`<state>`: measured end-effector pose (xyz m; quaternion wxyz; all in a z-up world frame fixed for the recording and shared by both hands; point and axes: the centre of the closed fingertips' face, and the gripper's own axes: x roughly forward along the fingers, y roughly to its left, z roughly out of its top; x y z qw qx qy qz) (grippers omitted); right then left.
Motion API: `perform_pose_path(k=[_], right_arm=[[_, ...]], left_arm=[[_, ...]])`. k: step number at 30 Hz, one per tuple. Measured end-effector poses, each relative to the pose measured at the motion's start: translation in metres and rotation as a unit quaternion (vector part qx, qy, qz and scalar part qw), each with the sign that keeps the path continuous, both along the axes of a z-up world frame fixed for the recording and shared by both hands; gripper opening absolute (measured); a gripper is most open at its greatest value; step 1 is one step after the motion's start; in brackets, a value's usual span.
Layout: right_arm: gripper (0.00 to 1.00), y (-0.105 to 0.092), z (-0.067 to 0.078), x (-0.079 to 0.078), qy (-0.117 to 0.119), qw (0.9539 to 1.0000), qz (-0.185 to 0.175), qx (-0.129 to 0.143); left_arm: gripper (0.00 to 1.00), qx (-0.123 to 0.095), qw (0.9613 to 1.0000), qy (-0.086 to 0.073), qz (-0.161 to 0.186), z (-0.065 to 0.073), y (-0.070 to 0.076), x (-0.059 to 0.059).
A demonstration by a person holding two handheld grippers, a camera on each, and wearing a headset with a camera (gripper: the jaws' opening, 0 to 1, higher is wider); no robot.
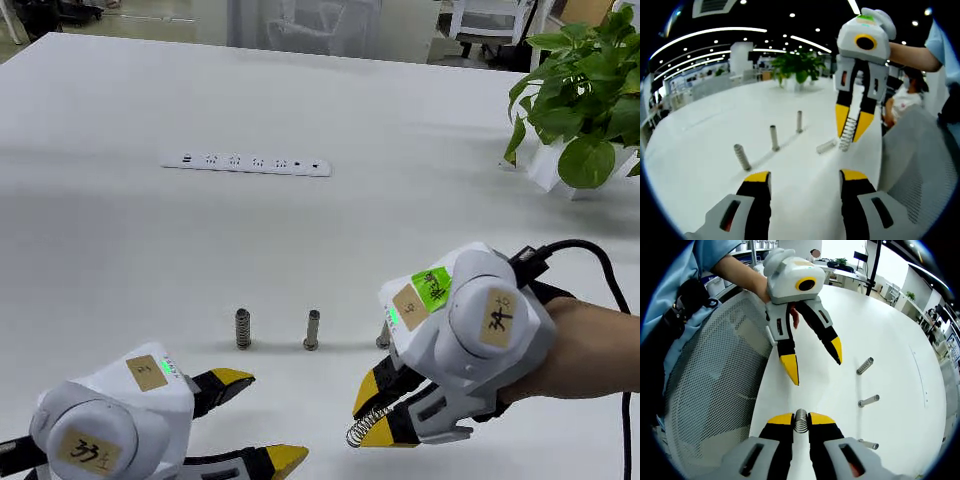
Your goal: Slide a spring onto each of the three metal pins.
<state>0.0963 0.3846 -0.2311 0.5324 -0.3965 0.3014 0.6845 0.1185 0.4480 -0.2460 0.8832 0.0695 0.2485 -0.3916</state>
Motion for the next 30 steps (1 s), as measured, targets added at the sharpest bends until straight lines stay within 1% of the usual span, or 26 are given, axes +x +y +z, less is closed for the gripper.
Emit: perform_pose_path(k=[2,3,6,10,13,16,19,22,24,27,30], right_arm=[[0.12,0.000,0.000,0.002,-0.001,1.0000,0.003,-0.002],[0.12,0.000,0.001,0.004,-0.002,1.0000,0.004,-0.003],[0.12,0.002,0.002,0.009,-0.002,1.0000,0.004,-0.003],[0.12,0.002,0.003,0.015,-0.005,0.9999,0.008,-0.007],[0.12,0.003,0.005,0.019,-0.007,0.9999,0.012,-0.008],[0.12,0.004,0.006,0.024,-0.009,0.9998,0.014,-0.011],[0.12,0.008,0.008,0.029,-0.006,0.9998,0.016,-0.011],[0.12,0.012,0.011,0.035,-0.013,0.9996,0.022,-0.013],[0.12,0.014,0.014,0.040,-0.020,0.9991,0.030,-0.020],[0.12,0.017,0.019,0.052,-0.031,0.9984,0.038,-0.029],[0.12,0.023,0.023,0.063,-0.027,0.9986,0.035,-0.028]], left_arm=[[0.62,0.002,1.0000,0.004,0.007,-0.002,0.003,0.000],[0.68,0.003,0.9999,0.007,0.014,-0.003,0.006,0.001],[0.79,0.007,0.9996,0.011,0.026,-0.005,0.011,0.002],[0.86,0.011,0.9992,0.006,0.038,-0.005,0.017,0.004],[0.93,0.007,0.9989,0.009,0.046,-0.005,0.019,0.007],[0.99,0.008,0.9986,0.006,0.051,-0.004,0.021,0.008],[1.00,0.004,0.9984,0.008,0.056,-0.003,0.023,0.009],[1.00,0.004,0.9982,0.007,0.059,-0.002,0.025,0.010],[1.00,0.005,0.9981,0.004,0.061,-0.002,0.027,0.011],[1.00,0.002,0.9980,0.005,0.062,-0.001,0.029,0.012],[1.00,0.003,0.9980,0.006,0.062,-0.002,0.030,0.011]])
